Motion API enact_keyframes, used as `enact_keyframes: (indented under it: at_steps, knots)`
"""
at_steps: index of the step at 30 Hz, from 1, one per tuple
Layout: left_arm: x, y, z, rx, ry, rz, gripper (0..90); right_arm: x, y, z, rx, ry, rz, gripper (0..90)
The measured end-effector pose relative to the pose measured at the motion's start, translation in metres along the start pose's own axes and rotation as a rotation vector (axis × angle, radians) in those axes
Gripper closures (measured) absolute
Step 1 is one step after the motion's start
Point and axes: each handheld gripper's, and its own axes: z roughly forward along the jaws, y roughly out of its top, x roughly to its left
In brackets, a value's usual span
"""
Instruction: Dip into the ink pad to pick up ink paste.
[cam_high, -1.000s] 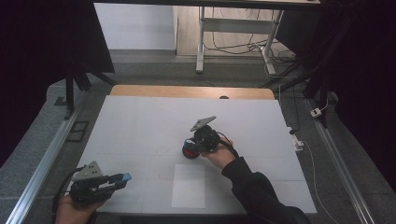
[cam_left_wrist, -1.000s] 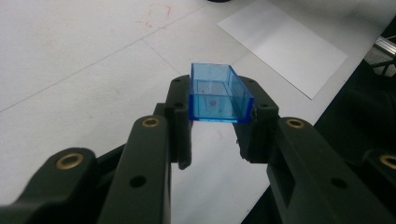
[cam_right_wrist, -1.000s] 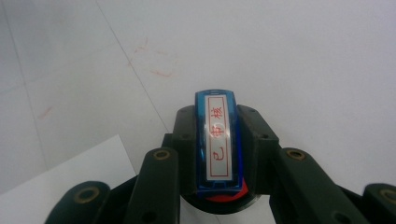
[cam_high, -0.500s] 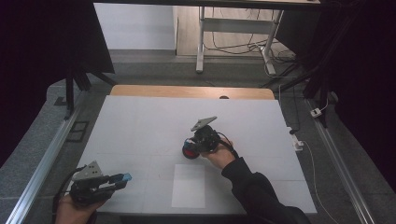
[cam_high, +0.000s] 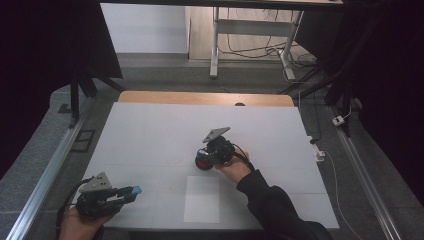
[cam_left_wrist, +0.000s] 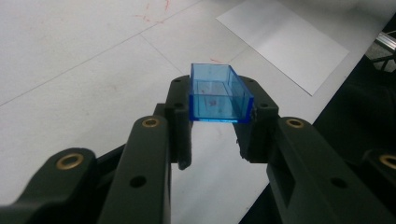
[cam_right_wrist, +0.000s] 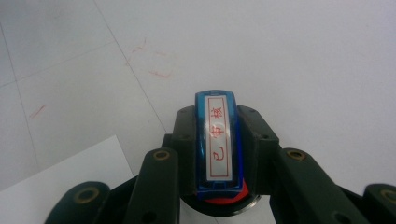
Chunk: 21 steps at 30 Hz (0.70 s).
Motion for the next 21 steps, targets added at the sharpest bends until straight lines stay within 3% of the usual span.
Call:
enact_keyframes:
  at_steps: [14, 21]
  knots:
    - [0.0027, -0.0012, -0.0020, -0.019, -0.033, -0.006, 68.6, -0.0014, 0.0006, -0.0012, -0.001, 0.001, -0.011, 70.2]
    - [0.0034, -0.0012, -0.0021, -0.022, -0.038, -0.010, 68.6, -0.0016, 0.0037, -0.0083, -0.036, 0.005, 0.004, 70.2]
